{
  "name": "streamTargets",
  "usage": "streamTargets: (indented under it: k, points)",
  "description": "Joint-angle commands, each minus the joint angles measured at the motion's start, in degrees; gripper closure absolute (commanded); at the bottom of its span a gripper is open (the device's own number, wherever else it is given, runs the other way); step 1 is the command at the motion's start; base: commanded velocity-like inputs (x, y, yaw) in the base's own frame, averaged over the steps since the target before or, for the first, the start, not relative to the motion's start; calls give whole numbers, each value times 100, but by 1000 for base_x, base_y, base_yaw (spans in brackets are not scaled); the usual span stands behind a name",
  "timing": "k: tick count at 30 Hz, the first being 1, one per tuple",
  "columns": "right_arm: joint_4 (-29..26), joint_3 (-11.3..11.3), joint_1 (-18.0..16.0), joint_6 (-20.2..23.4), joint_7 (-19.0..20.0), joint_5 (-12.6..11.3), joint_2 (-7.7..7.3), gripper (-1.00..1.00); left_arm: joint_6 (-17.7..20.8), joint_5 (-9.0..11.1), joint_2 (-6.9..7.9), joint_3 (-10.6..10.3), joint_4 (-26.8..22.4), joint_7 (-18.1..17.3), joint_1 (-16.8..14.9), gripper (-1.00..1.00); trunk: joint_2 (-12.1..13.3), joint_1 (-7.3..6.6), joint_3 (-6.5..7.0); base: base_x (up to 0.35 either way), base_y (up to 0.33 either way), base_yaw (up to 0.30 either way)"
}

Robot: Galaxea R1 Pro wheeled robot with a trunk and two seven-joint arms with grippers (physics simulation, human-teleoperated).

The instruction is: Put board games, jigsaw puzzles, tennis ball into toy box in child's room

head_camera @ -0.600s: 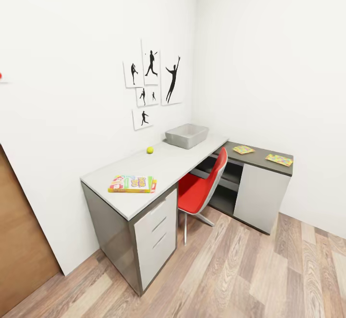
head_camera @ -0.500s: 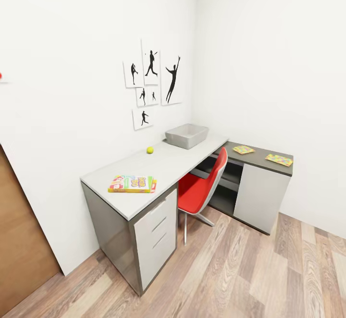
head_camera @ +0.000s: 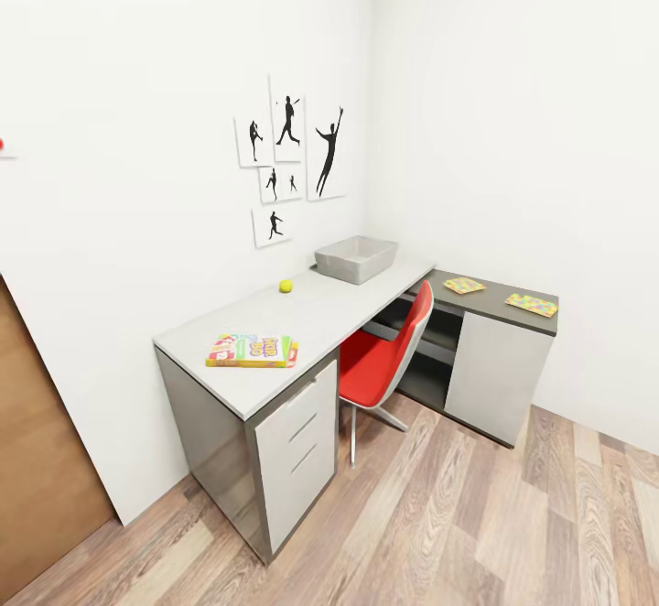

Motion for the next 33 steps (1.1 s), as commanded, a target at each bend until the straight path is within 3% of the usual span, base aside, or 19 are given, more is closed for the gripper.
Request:
streamTargets:
  k: [1,20,33]
  points:
    - [-1,2,-1,-13,-1,1,-1,-100,-4,1,-1,-2,1,-1,-1,-100,-2,0,-4,0,0,0]
    - [-2,11,-1,-29,6,0,-49,-100,0,-6,1,-14,1,-1,-1,-100,-2,0,-4,0,0,-3]
    - [-1,13,-1,-20,15,4,-59,-100,4,-32,6,-76,1,-7,-1,-100,-2,0,-4,0,0,-212]
